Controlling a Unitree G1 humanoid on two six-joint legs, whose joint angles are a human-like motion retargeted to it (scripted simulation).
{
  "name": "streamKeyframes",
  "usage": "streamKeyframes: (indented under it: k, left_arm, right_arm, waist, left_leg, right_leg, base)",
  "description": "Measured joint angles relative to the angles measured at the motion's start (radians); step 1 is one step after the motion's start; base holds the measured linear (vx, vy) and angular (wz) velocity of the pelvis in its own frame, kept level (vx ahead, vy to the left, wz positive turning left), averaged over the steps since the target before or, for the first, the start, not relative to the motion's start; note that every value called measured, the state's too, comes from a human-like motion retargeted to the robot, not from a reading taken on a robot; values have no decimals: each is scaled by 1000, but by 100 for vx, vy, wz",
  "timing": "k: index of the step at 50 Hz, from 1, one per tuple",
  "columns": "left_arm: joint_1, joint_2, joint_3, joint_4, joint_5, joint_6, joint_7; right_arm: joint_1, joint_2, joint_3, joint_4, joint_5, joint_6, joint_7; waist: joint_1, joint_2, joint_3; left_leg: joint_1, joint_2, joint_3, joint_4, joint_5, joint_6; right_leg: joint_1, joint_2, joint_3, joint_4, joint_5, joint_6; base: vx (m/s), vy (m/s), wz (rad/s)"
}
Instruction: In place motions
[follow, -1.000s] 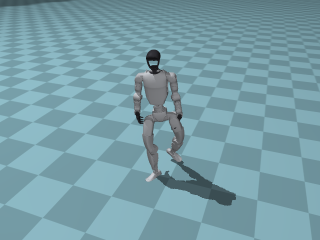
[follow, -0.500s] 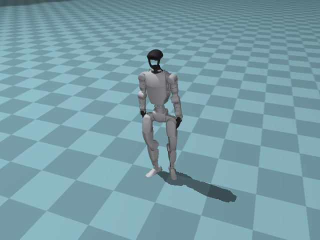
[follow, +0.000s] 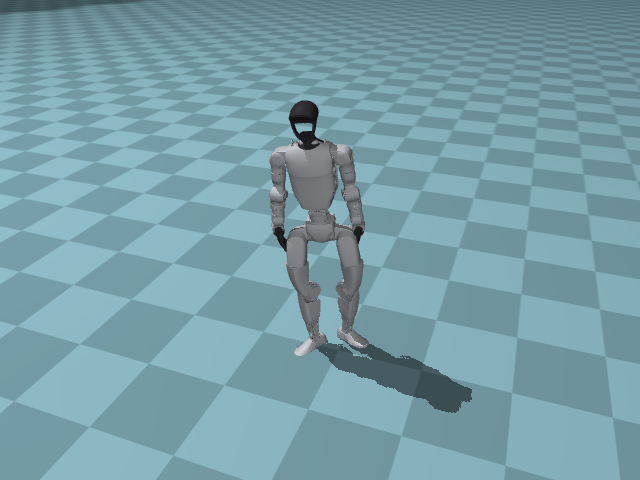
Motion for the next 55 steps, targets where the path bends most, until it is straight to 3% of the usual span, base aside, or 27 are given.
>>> streamKeyframes:
  k: [4,12,13,15,18,20,25,29,32,35,38,42,45,47,50,55]
  left_arm:
    - [4,3,-21,-7,8,-8,17]
    - [24,23,-18,-5,18,-12,47]
    - [24,23,-12,1,5,-14,50]
    - [20,23,-3,16,-18,-16,54]
    - [10,24,-2,41,-19,-15,51]
    - [8,25,0,48,4,-14,47]
    - [4,29,-36,44,17,-25,78]
    - [-19,21,-38,62,11,-12,63]
    - [-38,15,-21,79,-4,-14,58]
    - [-44,30,-16,88,5,-3,53]
    - [-51,51,-22,94,3,2,65]
    - [-61,84,-20,83,-6,5,65]
    - [-69,106,-12,70,1,14,57]
    - [-75,117,-12,63,-4,18,59]
    - [-83,117,-12,59,-12,22,57]
    - [-82,82,-4,68,-54,-4,65]
  right_arm:
    - [9,2,-5,1,-20,5,-5]
    - [52,17,-37,36,-19,12,-10]
    - [54,18,-42,40,-19,12,-12]
    - [59,19,-54,42,-20,11,-12]
    - [67,7,-60,31,-21,5,-7]
    - [64,2,-61,27,-17,7,-8]
    - [55,-9,-91,6,21,-25,-13]
    - [61,-32,-94,-20,15,-30,-10]
    - [45,-50,-93,-9,17,-25,-29]
    - [39,-47,-86,3,38,-23,-29]
    - [33,-24,-87,2,59,-22,-20]
    - [38,9,-59,-32,59,-38,-7]
    - [48,28,-29,-57,23,-54,-2]
    - [54,38,-10,-64,-12,-58,0]
    - [56,43,1,-59,-80,-56,6]
    - [42,27,0,-71,-159,-55,-14]
  waist:
    - [-33,-5,-15]
    - [-30,-21,-61]
    - [-22,-9,-65]
    - [-12,30,-67]
    - [-5,68,-65]
    - [16,67,-52]
    - [44,66,-32]
    - [61,117,-10]
    - [68,165,-13]
    - [44,137,-29]
    - [-6,125,-13]
    - [-43,90,9]
    - [-67,39,20]
    - [-63,10,28]
    - [24,-30,14]
    - [117,-43,13]
  left_leg:
    - [88,28,294,8,19,-34]
    - [160,24,302,67,60,-38]
    - [164,15,299,43,80,-38]
    - [157,14,257,-18,116,-99]
    - [166,-12,225,-110,88,-118]
    - [151,-18,116,-120,96,-118]
    - [138,-36,59,-114,61,-88]
    - [123,13,-34,-90,30,-82]
    - [93,55,-86,-71,11,-79]
    - [49,4,-173,-72,8,-49]
    - [17,-16,-304,-67,23,-22]
    - [-14,-46,-441,-56,40,0]
    - [-17,-102,-540,-57,50,14]
    - [-4,-130,-595,-65,57,18]
    - [3,-158,-602,-74,62,21]
    - [-9,-162,-653,-67,62,23]
  right_leg:
    - [4,-28,-100,1,-14,8]
    - [41,-58,-249,22,-43,39]
    - [45,-44,-264,24,-45,42]
    - [58,2,-300,27,-51,48]
    - [88,47,-350,22,-45,54]
    - [113,42,-365,28,-31,58]
    - [165,0,-461,76,-6,62]
    - [200,-56,-504,216,63,23]
    - [120,-174,-353,494,61,-56]
    - [-54,-212,-18,657,21,-4]
    - [-117,-83,247,597,-28,79]
    - [-121,32,457,434,-108,113]
    - [-111,89,600,294,-103,157]
    - [-95,108,612,240,-116,93]
    - [-62,48,456,236,-132,104]
    - [-43,12,416,227,-109,162]
  base:
    - [-12,8,184]
    - [0,17,153]
    - [2,29,114]
    - [2,26,115]
    - [6,37,107]
    - [1,32,63]
    - [2,37,97]
    - [3,44,117]
    - [3,36,103]
    - [4,23,157]
    - [1,12,209]
    - [2,3,178]
    - [7,0,185]
    - [11,0,151]
    - [10,2,59]
    - [5,2,51]
